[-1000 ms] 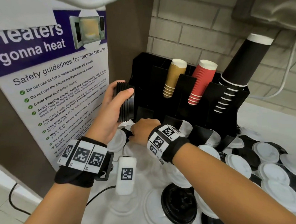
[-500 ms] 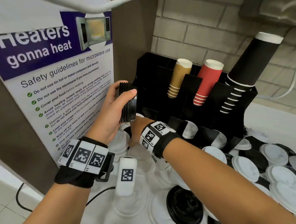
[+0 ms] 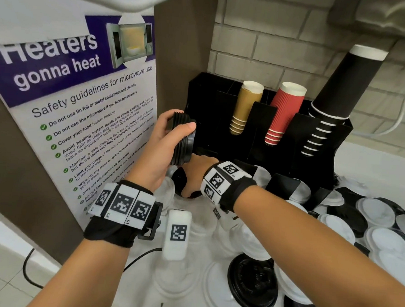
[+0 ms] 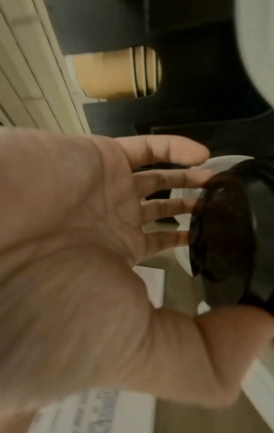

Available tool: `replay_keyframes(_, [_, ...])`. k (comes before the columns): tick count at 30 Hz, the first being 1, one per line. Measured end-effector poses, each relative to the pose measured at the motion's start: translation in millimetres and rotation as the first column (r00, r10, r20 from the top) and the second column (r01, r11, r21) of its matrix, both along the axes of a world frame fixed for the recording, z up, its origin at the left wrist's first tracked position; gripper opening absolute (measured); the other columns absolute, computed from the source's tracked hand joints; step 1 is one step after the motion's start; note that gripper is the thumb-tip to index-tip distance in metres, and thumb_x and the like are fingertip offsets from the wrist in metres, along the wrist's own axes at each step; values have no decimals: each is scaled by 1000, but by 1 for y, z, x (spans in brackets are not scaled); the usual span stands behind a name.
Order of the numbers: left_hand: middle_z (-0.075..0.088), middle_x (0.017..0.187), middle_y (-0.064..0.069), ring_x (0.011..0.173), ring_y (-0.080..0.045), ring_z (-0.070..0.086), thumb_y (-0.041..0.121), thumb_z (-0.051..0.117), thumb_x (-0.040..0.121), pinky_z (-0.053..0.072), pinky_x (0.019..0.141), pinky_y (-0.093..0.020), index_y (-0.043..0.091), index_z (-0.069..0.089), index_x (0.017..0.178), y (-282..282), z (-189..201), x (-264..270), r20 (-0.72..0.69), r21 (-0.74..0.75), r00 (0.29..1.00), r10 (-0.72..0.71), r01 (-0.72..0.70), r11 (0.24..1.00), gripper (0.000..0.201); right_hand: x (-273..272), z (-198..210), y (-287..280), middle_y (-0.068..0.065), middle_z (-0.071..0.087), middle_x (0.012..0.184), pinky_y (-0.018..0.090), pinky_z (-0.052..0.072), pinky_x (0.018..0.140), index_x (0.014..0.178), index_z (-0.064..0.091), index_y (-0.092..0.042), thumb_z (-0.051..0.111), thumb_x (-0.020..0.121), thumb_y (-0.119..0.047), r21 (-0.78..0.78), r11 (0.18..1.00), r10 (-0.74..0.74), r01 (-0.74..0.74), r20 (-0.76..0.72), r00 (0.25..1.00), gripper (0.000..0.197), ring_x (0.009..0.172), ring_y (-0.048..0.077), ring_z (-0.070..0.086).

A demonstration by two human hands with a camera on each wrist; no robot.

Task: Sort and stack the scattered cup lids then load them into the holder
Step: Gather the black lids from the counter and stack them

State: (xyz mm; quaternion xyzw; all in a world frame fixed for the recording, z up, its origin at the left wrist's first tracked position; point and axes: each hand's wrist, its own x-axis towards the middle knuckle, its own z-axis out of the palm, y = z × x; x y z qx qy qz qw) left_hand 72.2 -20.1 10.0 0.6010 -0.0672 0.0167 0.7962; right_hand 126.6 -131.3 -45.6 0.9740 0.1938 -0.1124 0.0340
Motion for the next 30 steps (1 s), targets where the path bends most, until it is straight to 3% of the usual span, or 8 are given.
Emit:
replay_keyframes(5, [66, 75, 20, 71, -1, 64, 31, 64, 75, 50, 52, -21, 34, 58, 106, -1, 2, 2, 49, -11, 998, -43, 43, 999, 32, -19, 41, -26, 3, 48, 115, 34, 53, 70, 135, 42, -23, 75, 66, -46, 168, 985, -37, 48, -66, 997, 80, 94, 22, 54])
replay_keyframes(8, [65, 87, 12, 75, -3, 64, 30, 63, 76, 51, 55, -21, 33, 57, 111, -3, 0, -2, 46, -82, 997, -59, 63, 995, 35, -36, 63, -50, 5, 51, 114, 37, 53, 84, 133, 37, -28, 73, 73, -39, 413, 893, -133, 179, -138, 981, 71, 98, 23, 56])
replay_keyframes(12, [64, 107, 2, 90, -10, 65, 32, 62, 77, 52, 65, -24, 35, 54, 121, -15, -6, -10, -8, -158, 991, -132, 129, 979, 45, -66, 70, -78, -5, 62, 92, 20, 44, 63, 123, 41, -37, 63, 84, -42, 776, 535, -236, 333, -241, 941, 45, 80, 11, 61])
replay_keyframes(16, [67, 109, 4, 102, -13, 65, 40, 71, 68, 53, 77, -26, 32, 56, 123, -31, -13, -22, -13, -131, 974, -227, 223, 966, 57, -106, 60, -85, -16, 67, 85, 28, 48, 65, 117, 48, -52, 48, 83, -54, 928, 155, -244, 340, -297, 923, 35, 78, 7, 66])
replay_keyframes(18, [69, 108, 4, 103, -13, 66, 48, 70, 65, 52, 80, -29, 31, 57, 123, -39, -16, -28, -9, -80, 964, -267, 265, 961, 62, -120, 55, -86, -16, 69, 91, 30, 50, 70, 123, 49, -51, 46, 84, -52, 956, 66, -220, 286, -266, 939, 39, 82, 5, 66])
replay_keyframes(23, [67, 118, 0, 112, -17, 64, 53, 67, 68, 53, 84, -34, 33, 56, 126, -54, -22, -42, -6, -36, 942, -334, 334, 942, 62, -139, 49, -92, 1, 66, 110, 45, 54, 92, 129, 51, -48, 57, 80, -34, 973, 27, -200, 230, -220, 955, 51, 106, 18, 64])
replay_keyframes(27, [68, 112, 4, 107, -14, 66, 55, 66, 69, 54, 77, -30, 35, 55, 125, -63, -22, -50, -8, -39, 941, -338, 338, 940, 61, -148, 48, -98, 8, 62, 115, 50, 54, 91, 126, 53, -44, 60, 79, -21, 976, 1, -215, 218, -213, 953, 52, 106, 22, 64])
replay_keyframes(30, [64, 121, -3, 111, -18, 64, 56, 66, 68, 54, 80, -33, 34, 52, 129, -68, -23, -55, -22, -46, 941, -338, 337, 940, 66, -153, 48, -101, 10, 60, 120, 49, 54, 91, 126, 52, -43, 62, 79, -20, 977, -1, -223, 215, -210, 952, 53, 106, 24, 65])
